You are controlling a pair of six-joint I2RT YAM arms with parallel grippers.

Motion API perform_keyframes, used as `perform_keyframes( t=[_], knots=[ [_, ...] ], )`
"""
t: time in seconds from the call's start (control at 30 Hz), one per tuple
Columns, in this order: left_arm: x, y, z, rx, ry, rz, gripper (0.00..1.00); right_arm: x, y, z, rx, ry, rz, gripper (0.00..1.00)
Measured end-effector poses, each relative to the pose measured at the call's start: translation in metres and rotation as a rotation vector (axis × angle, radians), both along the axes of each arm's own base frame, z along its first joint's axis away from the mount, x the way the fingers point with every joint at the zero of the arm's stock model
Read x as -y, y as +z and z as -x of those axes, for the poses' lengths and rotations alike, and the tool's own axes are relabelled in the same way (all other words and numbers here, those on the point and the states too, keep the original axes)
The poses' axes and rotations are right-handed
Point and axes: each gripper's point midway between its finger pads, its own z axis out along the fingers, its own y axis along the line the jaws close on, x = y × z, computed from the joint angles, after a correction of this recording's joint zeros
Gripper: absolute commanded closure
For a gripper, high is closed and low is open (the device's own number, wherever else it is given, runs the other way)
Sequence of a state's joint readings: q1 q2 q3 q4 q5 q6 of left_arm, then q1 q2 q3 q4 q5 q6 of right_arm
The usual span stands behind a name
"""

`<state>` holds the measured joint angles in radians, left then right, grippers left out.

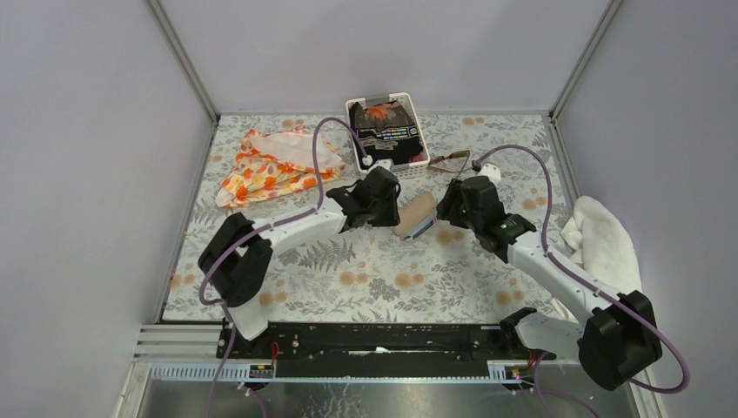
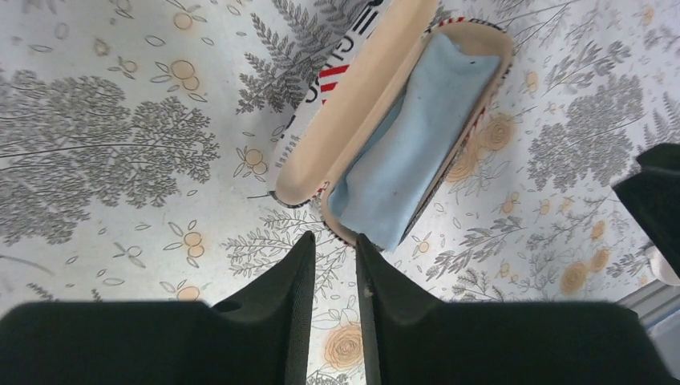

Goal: Organize the sunglasses
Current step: Place the glasses cleaning cloth in the sunglasses case, then move the sunglasses to the center of the board.

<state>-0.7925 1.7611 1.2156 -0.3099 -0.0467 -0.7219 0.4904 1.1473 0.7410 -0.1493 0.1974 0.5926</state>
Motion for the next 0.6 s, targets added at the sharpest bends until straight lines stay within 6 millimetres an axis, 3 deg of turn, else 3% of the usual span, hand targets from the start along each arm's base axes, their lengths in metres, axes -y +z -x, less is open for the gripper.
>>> perform_keyframes(
  t=[0.1,0.2,0.37,0.47,0.6],
  knots=[
    [-0.006,0.02,-0.002,0.046,0.023,0.011,0.64,0.014,0.004,-0.005,0.001,-0.052,0.032,0.34],
    [-0.017,0.054,-0.004,0.12,0.057,0.041,0.61,0.031,0.007,-0.02,-0.014,-0.125,0.032,0.33],
    [-0.029,0.103,-0.006,0.226,0.103,0.097,0.58,0.06,-0.011,-0.067,-0.108,-0.268,-0.026,0.31],
    [-0.034,0.115,-0.005,0.25,0.118,0.107,0.58,0.07,-0.032,-0.098,-0.179,-0.331,-0.053,0.32],
    [-0.05,0.116,0.005,0.267,0.137,0.107,0.55,0.072,-0.057,-0.139,-0.242,-0.379,-0.064,0.33]
  ],
)
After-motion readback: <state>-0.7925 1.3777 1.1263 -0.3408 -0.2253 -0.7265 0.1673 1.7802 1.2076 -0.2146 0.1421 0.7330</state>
